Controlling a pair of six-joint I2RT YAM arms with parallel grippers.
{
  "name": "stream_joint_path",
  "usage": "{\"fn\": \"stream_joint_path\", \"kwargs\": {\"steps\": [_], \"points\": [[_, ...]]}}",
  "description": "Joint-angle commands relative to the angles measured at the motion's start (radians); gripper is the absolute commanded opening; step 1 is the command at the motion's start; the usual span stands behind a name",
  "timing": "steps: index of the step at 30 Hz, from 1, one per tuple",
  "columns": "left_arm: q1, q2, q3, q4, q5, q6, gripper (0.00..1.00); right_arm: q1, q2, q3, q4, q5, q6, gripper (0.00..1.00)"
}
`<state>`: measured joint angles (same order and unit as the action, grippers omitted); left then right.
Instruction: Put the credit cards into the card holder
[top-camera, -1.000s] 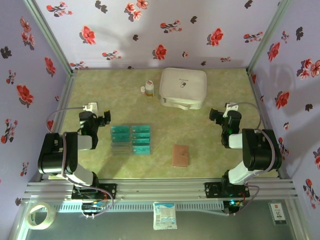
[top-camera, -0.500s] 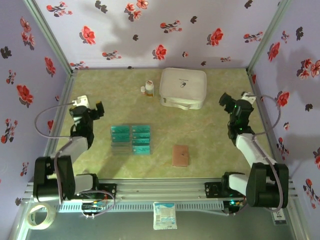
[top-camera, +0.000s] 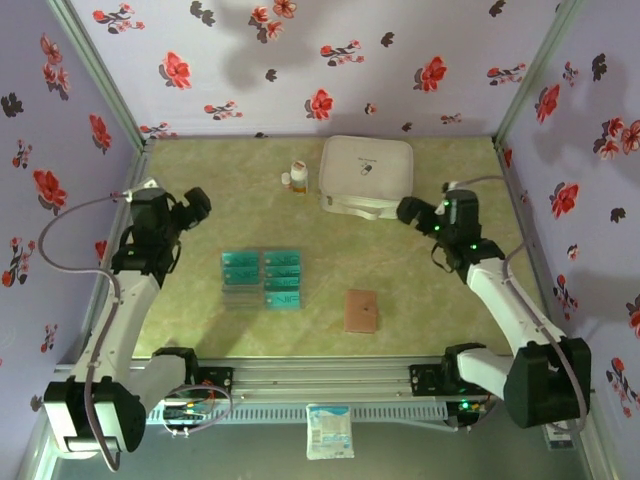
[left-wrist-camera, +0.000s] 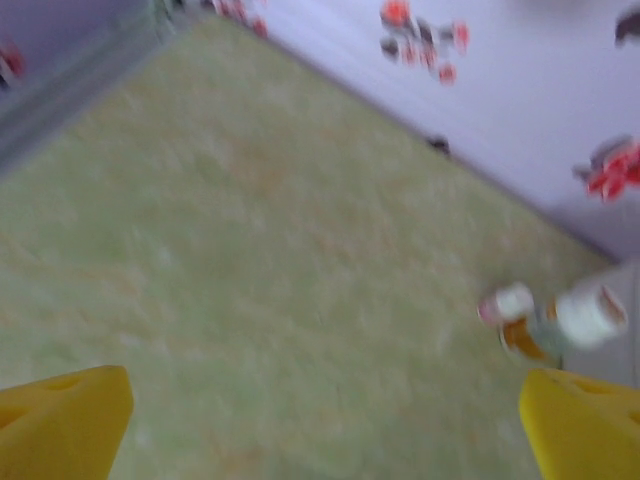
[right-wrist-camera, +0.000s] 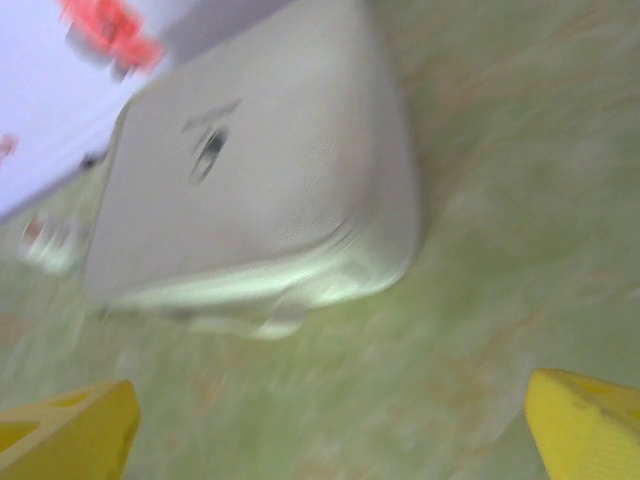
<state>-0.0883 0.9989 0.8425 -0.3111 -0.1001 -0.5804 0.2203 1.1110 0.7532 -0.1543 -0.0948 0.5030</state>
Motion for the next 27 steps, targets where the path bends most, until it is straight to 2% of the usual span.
{"fn": "stream_joint_path", "kwargs": {"steps": [1, 7, 12, 16, 20, 27], "points": [[-0.06, -0.025, -0.026, -0.117, 0.072, -0.04, 1.0, 0.142, -0.04, 0.015, -0.108, 0.025, -0.055, 0.99], [-0.116, 0.017, -0.032, -0.096, 0.07, -0.02, 1.0, 0.486, -0.014, -0.046, -0.071, 0.172, -0.011, 0.95], [-0.117, 0.079, -0.006, -0.079, 0.065, 0.0, 1.0, 0.773, 0.115, -0.054, 0.035, 0.25, 0.062, 0.9], [-0.116, 0.136, 0.035, -0.072, 0.05, 0.018, 1.0, 0.95, 0.222, -0.02, 0.108, 0.307, 0.084, 0.9], [-0.108, 0.187, 0.084, -0.069, 0.03, 0.04, 1.0, 1.067, 0.337, 0.025, 0.186, 0.32, 0.074, 0.9], [-0.066, 0.261, 0.152, -0.067, 0.03, 0.053, 1.0, 1.184, 0.555, 0.154, 0.251, 0.256, -0.046, 0.88]]}}
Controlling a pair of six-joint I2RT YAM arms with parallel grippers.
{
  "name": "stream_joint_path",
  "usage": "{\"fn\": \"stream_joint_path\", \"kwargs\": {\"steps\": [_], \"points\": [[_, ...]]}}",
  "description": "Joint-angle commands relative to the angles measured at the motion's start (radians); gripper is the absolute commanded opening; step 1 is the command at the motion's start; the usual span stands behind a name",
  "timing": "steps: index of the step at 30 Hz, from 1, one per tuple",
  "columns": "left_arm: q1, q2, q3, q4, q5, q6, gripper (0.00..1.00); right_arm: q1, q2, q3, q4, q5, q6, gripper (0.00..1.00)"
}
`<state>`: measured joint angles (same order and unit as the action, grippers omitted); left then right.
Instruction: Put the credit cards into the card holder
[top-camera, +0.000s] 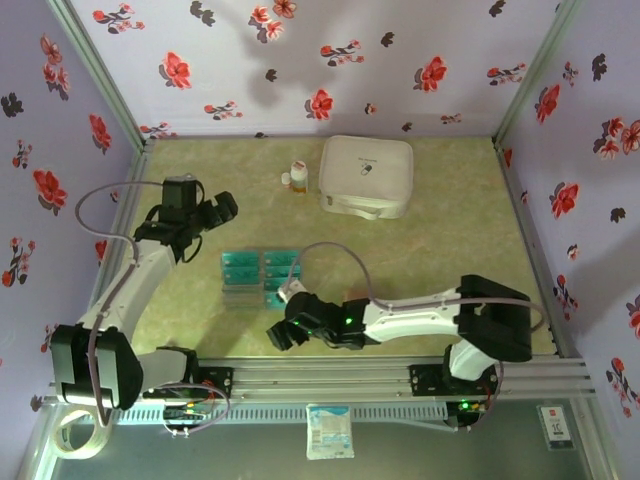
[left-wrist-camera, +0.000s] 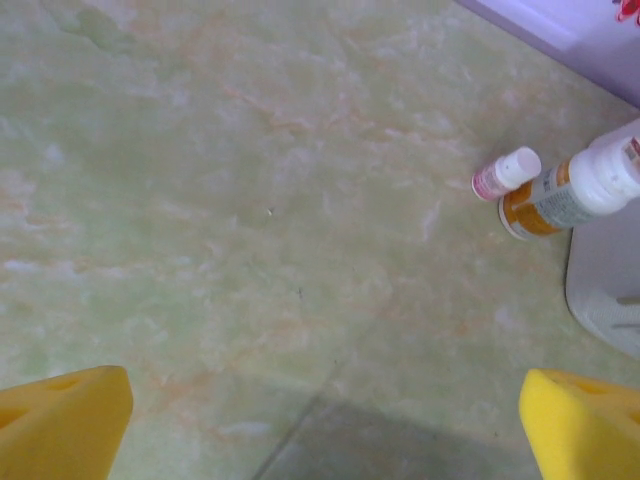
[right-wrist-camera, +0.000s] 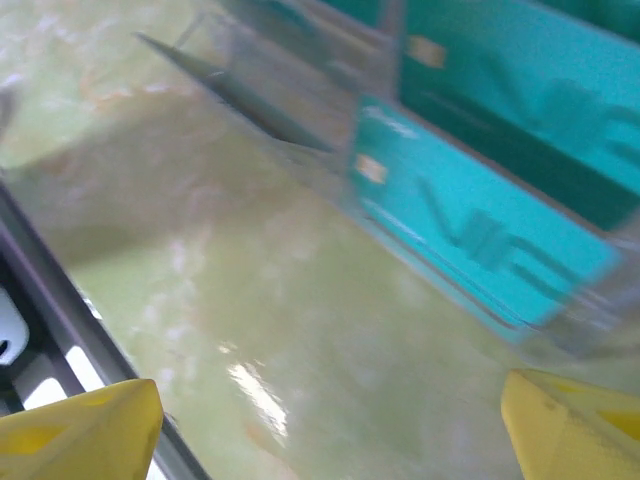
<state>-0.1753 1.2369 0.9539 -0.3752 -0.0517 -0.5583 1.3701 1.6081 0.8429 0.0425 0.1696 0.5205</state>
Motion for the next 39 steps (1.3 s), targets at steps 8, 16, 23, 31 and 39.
{"fn": "stream_joint_path", "kwargs": {"steps": [8, 16, 23, 31, 39], "points": [[0.059, 0.076, 0.096, -0.009, -0.018, 0.049, 1.0, 0.064, 0.224, 0.182, 0.099, -0.055, -0.094, 0.88], [0.086, 0.1, 0.112, -0.015, -0.019, 0.06, 1.0, 0.058, 0.332, 0.258, 0.136, -0.055, -0.099, 0.88], [0.091, 0.1, 0.112, -0.016, -0.017, 0.061, 1.0, 0.004, 0.374, 0.269, 0.204, -0.057, -0.07, 0.87], [0.092, 0.092, 0.109, -0.019, -0.016, 0.064, 1.0, -0.063, 0.407, 0.283, 0.248, -0.043, -0.053, 0.87], [0.092, 0.087, 0.088, -0.013, -0.009, 0.058, 1.0, -0.133, 0.436, 0.318, 0.251, -0.029, -0.044, 0.87]]}}
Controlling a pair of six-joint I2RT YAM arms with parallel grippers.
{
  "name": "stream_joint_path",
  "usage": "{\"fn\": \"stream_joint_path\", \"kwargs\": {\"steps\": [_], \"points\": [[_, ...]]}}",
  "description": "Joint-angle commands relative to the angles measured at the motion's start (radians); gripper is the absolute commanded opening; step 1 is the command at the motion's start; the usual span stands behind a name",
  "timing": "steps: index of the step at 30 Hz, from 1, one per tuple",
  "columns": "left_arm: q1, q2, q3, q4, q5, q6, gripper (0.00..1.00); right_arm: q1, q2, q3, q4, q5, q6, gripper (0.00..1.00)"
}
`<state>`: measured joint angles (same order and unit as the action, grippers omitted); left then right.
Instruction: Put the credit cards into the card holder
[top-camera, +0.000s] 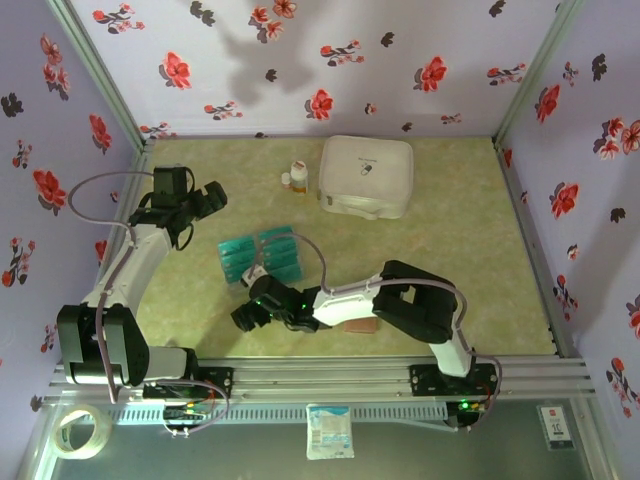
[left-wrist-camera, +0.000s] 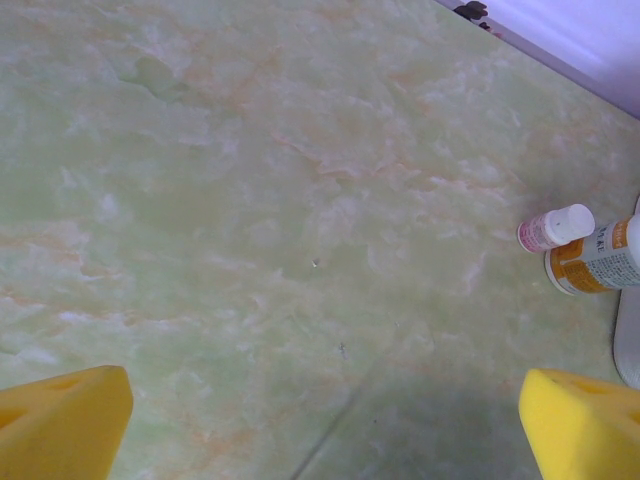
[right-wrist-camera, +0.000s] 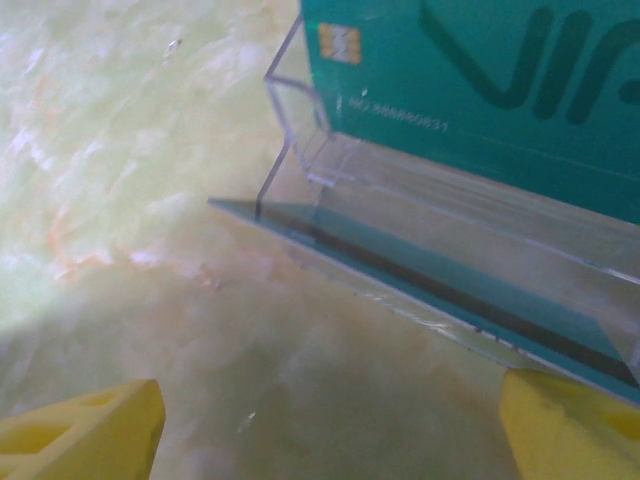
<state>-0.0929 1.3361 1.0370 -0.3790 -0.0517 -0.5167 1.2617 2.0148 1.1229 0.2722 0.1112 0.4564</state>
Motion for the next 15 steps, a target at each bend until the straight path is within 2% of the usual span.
{"fn": "stream_joint_path", "kwargs": {"steps": [1, 10, 15], "points": [[0.01, -0.014, 0.0, -0.009, -0.009, 0.016, 1.0, -0.032, 0.033, 0.045, 0.022, 0.029, 0.022, 0.87], [0.01, -0.065, -0.06, -0.017, -0.008, -0.008, 1.0, -0.101, 0.076, 0.104, 0.009, -0.013, 0.057, 0.87], [0.01, -0.132, -0.103, -0.075, -0.012, -0.02, 1.0, -0.119, 0.021, 0.083, -0.029, -0.061, 0.068, 0.87]]}}
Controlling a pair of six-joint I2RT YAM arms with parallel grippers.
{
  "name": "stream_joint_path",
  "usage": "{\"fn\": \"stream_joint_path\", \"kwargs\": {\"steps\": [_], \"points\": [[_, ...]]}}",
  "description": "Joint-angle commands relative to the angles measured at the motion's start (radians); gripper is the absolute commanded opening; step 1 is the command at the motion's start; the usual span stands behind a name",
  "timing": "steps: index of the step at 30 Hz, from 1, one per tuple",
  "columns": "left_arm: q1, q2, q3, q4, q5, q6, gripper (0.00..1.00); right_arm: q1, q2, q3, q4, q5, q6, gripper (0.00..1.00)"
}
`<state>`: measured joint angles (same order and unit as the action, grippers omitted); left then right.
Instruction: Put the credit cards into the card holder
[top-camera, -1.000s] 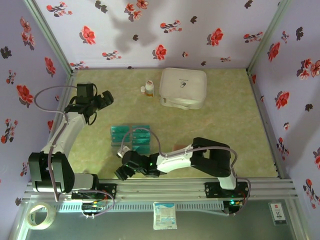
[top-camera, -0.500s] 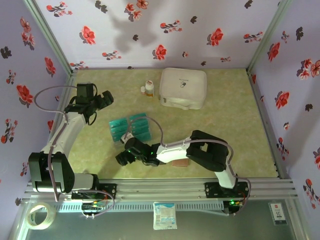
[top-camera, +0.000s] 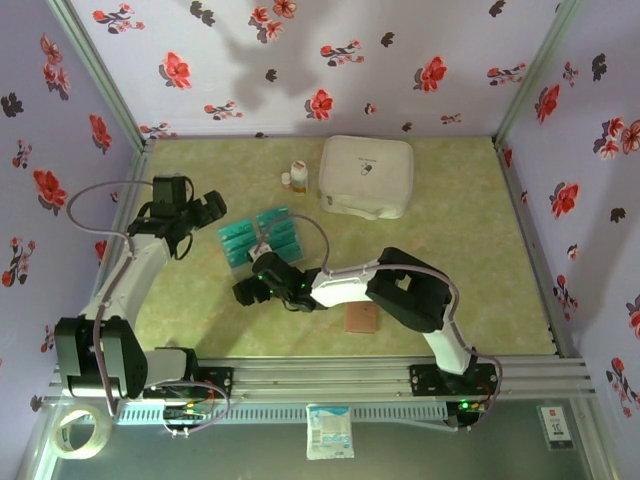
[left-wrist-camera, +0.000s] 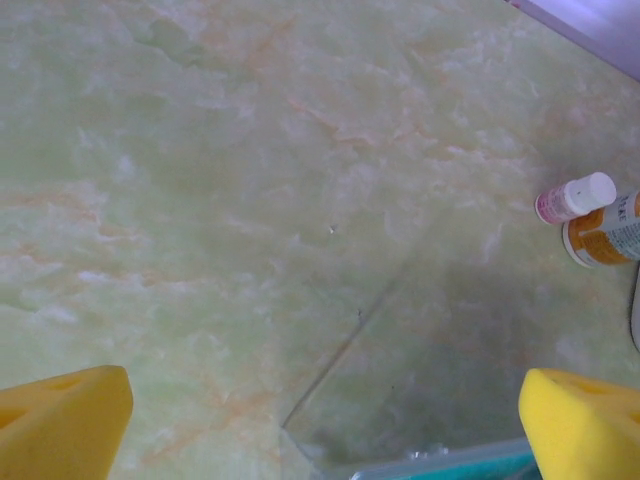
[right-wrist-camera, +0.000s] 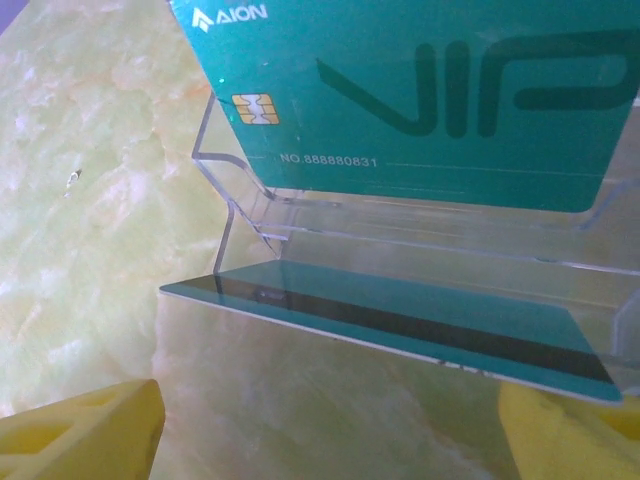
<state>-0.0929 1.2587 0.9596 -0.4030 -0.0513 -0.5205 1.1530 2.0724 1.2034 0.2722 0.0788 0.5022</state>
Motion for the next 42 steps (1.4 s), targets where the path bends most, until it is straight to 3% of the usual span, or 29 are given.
{"fn": "stream_joint_path", "kwargs": {"steps": [1, 10, 19, 27, 32, 42], "points": [[0.01, -0.075, -0.037, -0.06, -0.013, -0.02, 1.0, -0.015, -0.059, -0.009, -0.036, -0.041, 0.027, 0.87], [0.0, -0.205, -0.178, -0.036, 0.044, -0.094, 1.0, -0.035, -0.23, -0.124, -0.065, -0.068, 0.086, 0.88], [-0.101, -0.193, -0.257, 0.06, 0.053, -0.117, 1.0, -0.159, -0.368, -0.231, -0.144, -0.004, 0.152, 0.9], [-0.148, -0.128, -0.277, 0.176, 0.056, -0.117, 1.0, -0.253, -0.48, -0.279, -0.28, 0.081, 0.213, 0.95], [-0.164, -0.064, -0.256, 0.217, 0.06, -0.102, 1.0, -0.274, -0.539, -0.259, -0.455, 0.194, 0.214, 0.99], [-0.197, 0.059, -0.204, 0.301, 0.073, -0.088, 1.0, -0.336, -0.781, -0.448, -0.535, 0.191, 0.229, 0.99]]}}
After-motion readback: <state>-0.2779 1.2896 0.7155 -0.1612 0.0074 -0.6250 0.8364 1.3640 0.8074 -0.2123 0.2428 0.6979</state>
